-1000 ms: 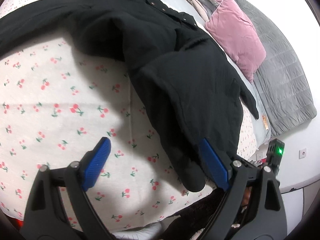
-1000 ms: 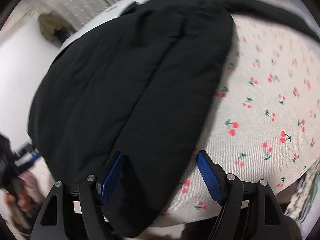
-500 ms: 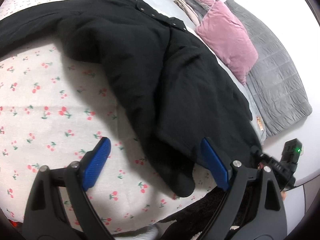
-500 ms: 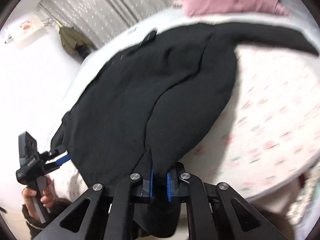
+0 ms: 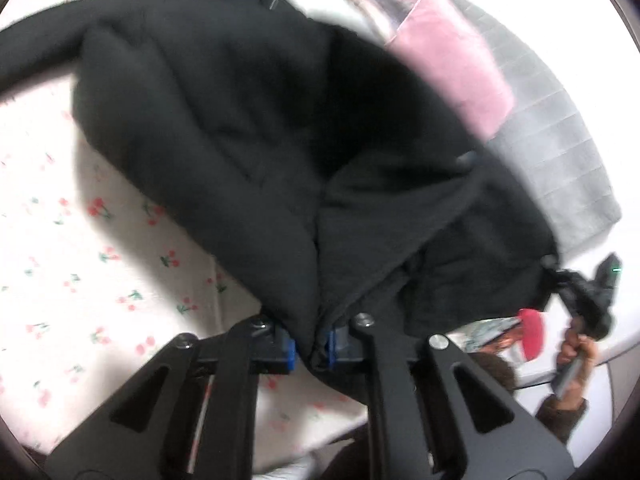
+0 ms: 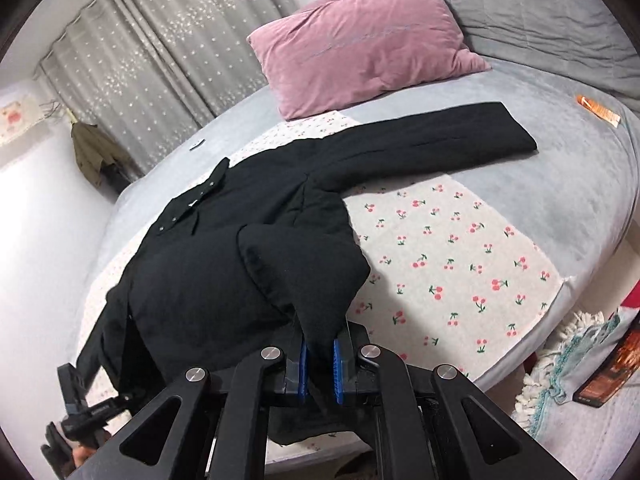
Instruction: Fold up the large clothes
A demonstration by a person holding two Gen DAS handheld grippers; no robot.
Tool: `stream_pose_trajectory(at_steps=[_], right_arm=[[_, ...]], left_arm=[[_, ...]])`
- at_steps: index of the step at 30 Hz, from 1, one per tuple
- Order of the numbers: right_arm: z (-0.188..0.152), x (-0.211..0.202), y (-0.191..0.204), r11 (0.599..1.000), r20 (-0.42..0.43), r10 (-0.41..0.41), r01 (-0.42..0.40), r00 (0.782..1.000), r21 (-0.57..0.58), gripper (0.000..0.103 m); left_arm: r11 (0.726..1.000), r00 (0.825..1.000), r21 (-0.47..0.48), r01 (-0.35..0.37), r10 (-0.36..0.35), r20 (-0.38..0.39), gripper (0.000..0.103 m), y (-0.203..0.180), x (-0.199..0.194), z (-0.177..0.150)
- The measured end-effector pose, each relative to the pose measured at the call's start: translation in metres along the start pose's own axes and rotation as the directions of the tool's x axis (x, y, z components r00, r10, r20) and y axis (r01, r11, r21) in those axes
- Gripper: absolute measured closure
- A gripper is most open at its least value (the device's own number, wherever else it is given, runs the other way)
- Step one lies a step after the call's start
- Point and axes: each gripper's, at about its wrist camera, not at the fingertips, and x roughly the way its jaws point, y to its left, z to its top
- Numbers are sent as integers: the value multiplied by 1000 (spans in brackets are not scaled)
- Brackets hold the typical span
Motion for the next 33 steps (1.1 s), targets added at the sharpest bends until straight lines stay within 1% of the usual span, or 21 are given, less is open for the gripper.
stream_pose_trajectory(at_steps=[1, 4, 7, 9, 11, 12, 13, 14, 15, 16, 18, 19, 20, 21, 22, 23, 25, 27, 30, 32, 33], right_arm=[[0, -4, 7, 1000, 9, -4, 4, 1000, -20, 94], [1, -27, 19, 998, 43, 11, -8, 999, -66, 94], [3, -55, 28, 994, 63, 66, -60, 996, -88, 94], [1, -68, 33, 990, 44, 104, -99, 994, -104, 94], [-4, -74, 39, 985, -2, 93, -93, 996, -145, 93], [-7, -75, 40, 984, -36, 68, -73, 997, -161, 93], [-8, -75, 38, 985, -53, 51, -59, 997, -160, 89], [-9, -77, 34, 987, -70, 28, -39, 997, -153, 88], [-9, -79, 29, 989, -74, 14, -25, 997, -149, 88], [-6, -85, 23, 989, -64, -5, -4, 998, -145, 87], [4, -94, 14, 990, -21, -28, 25, 999, -141, 79], [13, -96, 12, 990, -2, -33, 32, 999, -138, 71], [19, -94, 11, 990, 2, -29, 29, 1000, -140, 55], [30, -89, 13, 989, 1, -14, 14, 1000, -150, 42], [39, -82, 17, 986, 7, 0, 1, 1000, -164, 25], [48, -74, 23, 982, 17, 7, -4, 1000, -187, 25], [69, -45, 43, 961, -1, 10, -10, 1000, -277, 25], [86, -10, 62, 936, -25, 21, -29, 999, -349, 25], [115, 56, 96, 884, -100, 42, -84, 994, -460, 25], [133, 103, 119, 834, -131, 46, -110, 990, -541, 25], [140, 124, 129, 809, -147, 48, -124, 988, -574, 25]], left_arm=[[1000, 1000, 24, 9, -10, 30, 92, -6, -19, 2], [995, 993, 95, -7, -4, 121, 92, -20, -79, 5], [991, 987, 137, -13, -10, 163, 93, -25, -124, 0], [982, 990, 183, -45, 20, 140, 92, -31, -141, -6], [964, 996, 251, -92, 83, 45, 88, -34, -142, -14], [960, 994, 260, -106, 105, 18, 83, -36, -139, -14], [953, 990, 272, -138, 144, -2, 78, -33, -140, -18], [944, 984, 282, -170, 177, 1, 75, -30, -143, -19], [934, 978, 292, -207, 209, 23, 64, -28, -147, -19], [924, 971, 299, -238, 231, 56, 46, -25, -152, -14], [918, 964, 296, -265, 245, 106, 29, -21, -159, 1], [914, 958, 293, -282, 253, 133, 28, -17, -161, 13], [908, 953, 294, -299, 267, 146, 28, -12, -158, 28], [902, 948, 298, -313, 278, 153, 27, -11, -160, 35], [892, 938, 298, -341, 302, 171, 26, -7, -153, 52], [882, 929, 300, -363, 320, 184, 26, -1, -147, 64], [852, 908, 322, -413, 359, 216, 25, 10, -126, 99], [833, 897, 337, -439, 386, 216, 25, 22, -99, 131], [817, 893, 361, -450, 411, 184, 25, 41, -58, 176], [810, 897, 386, -442, 415, 156, 25, 51, -26, 209], [808, 898, 393, -439, 416, 145, 25, 54, -14, 219]])
